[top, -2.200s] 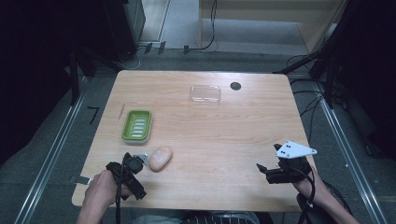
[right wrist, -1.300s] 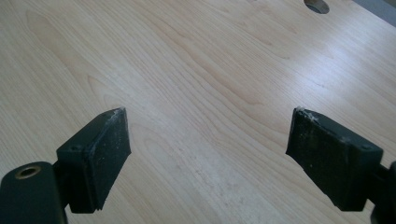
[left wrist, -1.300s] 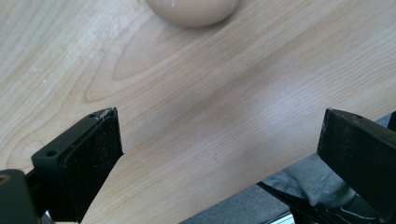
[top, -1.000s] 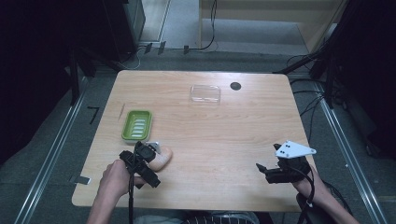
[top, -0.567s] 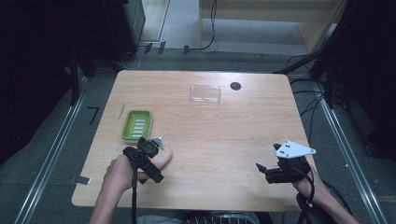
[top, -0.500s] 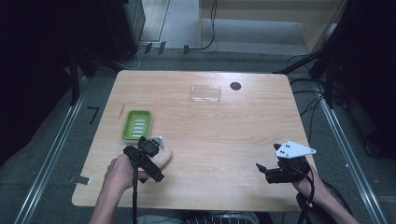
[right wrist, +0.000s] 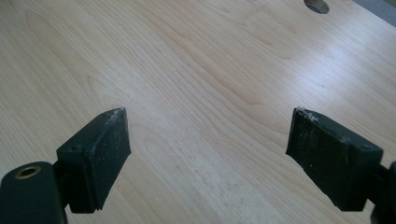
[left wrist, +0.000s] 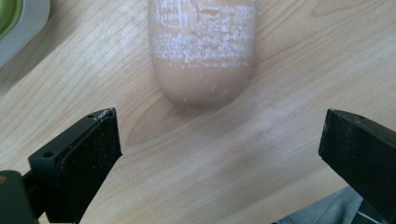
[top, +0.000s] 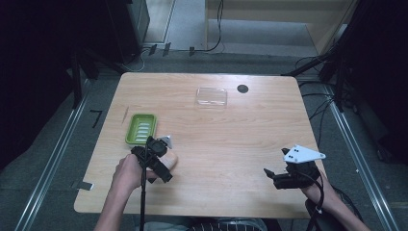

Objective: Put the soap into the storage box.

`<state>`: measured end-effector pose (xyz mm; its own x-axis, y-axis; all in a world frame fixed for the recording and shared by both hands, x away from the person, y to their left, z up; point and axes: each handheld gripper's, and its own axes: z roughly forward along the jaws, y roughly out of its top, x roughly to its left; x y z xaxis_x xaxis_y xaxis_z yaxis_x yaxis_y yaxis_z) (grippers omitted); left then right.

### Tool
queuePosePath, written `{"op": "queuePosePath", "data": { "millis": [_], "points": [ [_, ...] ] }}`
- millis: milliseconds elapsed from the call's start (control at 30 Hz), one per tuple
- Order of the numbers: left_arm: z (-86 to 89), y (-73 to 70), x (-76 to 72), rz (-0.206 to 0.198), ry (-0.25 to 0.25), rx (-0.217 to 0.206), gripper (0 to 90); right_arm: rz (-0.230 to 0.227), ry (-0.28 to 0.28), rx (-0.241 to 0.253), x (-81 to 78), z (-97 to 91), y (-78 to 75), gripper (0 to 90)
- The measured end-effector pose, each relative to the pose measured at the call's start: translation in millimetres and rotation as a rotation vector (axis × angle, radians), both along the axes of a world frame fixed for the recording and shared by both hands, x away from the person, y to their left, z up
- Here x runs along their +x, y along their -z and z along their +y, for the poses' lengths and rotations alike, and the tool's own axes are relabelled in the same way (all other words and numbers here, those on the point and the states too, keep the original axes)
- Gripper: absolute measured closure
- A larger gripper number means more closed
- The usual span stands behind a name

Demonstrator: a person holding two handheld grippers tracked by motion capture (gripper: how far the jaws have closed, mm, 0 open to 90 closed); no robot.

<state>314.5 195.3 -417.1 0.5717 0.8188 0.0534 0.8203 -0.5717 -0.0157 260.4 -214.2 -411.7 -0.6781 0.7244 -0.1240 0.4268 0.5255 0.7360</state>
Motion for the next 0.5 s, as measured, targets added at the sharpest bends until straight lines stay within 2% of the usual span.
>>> {"op": "queuePosePath", "data": {
  "millis": [333,500],
  "points": [
    [-4.6,7.8,10.9,0.001,-0.006,0.007,0.0,-0.002,-0.002,-0.001,0.3,-0.1,0.1,13.4],
    [-7.6,11.5,14.7,0.015,0.0,0.007,0.0,-0.002,-0.003,-0.001,0.5,-0.1,0.2,13.4]
  ]
}}
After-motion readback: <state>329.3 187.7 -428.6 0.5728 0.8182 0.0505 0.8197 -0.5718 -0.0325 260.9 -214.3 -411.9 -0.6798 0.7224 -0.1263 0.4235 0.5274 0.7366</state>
